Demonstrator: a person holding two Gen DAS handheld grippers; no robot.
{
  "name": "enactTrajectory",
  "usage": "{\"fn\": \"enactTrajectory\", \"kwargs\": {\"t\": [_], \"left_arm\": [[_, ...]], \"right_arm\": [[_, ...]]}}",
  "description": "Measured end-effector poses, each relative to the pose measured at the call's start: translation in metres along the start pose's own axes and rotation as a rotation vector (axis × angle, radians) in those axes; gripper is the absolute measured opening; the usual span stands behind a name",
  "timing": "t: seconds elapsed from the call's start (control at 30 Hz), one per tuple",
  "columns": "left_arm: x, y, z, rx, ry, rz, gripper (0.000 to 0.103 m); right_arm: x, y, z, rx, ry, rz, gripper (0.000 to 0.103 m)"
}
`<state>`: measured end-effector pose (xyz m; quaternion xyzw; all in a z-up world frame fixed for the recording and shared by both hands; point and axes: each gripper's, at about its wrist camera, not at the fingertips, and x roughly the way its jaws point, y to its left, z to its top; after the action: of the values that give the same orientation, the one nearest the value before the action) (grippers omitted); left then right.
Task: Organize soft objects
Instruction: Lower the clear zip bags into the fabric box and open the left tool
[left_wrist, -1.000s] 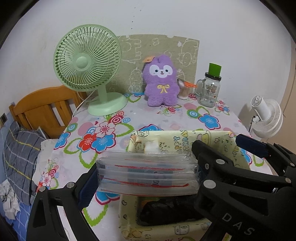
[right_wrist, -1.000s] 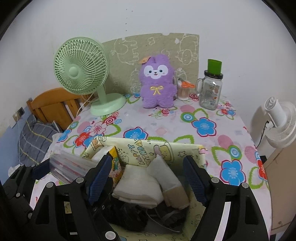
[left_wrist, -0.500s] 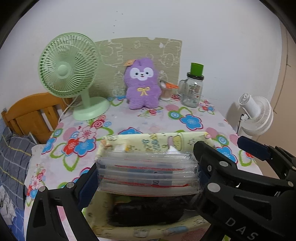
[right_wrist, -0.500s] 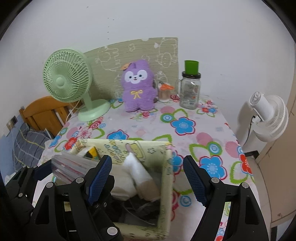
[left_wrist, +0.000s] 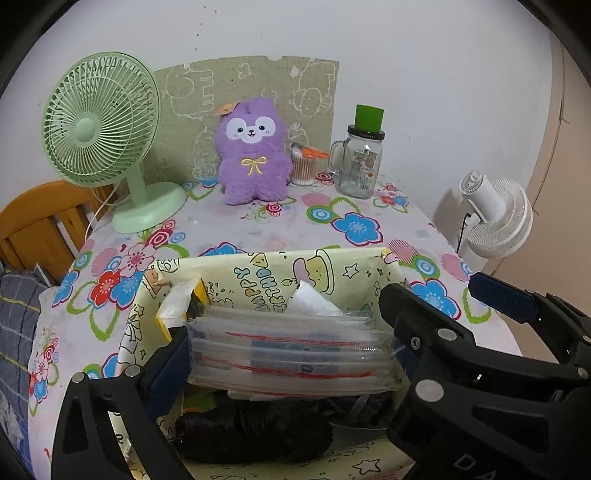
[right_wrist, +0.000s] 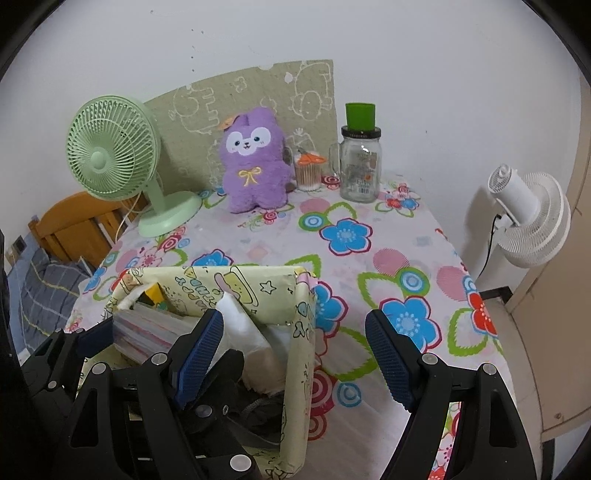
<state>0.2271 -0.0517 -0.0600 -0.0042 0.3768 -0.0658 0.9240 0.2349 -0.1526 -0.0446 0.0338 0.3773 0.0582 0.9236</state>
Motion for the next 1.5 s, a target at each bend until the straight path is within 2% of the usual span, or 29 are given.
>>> {"fn": "enactTrajectory", "kwargs": {"t": [0.33,0.57,0.73,0.87,0.97,1.37,1.5], "left_arm": [[0.0,0.001,-0.006,0.014,0.014,0.009,0.103],[-0.006,-0.003,-0.01,0.058,-0.005,-0.01,0.103],[-0.008,-0.001,-0.01,0.066,-0.02,0.016,0.102],[-0.01,0.002,-0.011,0.069,-0.025,-0.021,0.103],[-0.008,0.001,-0.012,0.075,-0.025,-0.018,0.103],[-0.006,-0.007,-0.013,0.181,-0.024,-0.038,0.103],[-0.007,-0.015,-0.014,0.237,-0.039,-0.039,0.103]], "right_arm": [[0.003,0.005,-0.005,-0.004,0.011,0.013,0.082],[0.005,0.014,-0.006,-0.066,0.041,0.084,0.082],[0.011,0.015,-0.004,-0.08,0.05,0.062,0.084],[0.017,0.01,-0.004,-0.067,0.066,0.06,0.084],[0.017,0.011,-0.004,-0.075,0.066,0.053,0.084],[0.015,0.016,0.002,-0.232,0.106,0.188,0.084],[0.025,0.017,0.004,-0.239,0.158,0.218,0.084]]}}
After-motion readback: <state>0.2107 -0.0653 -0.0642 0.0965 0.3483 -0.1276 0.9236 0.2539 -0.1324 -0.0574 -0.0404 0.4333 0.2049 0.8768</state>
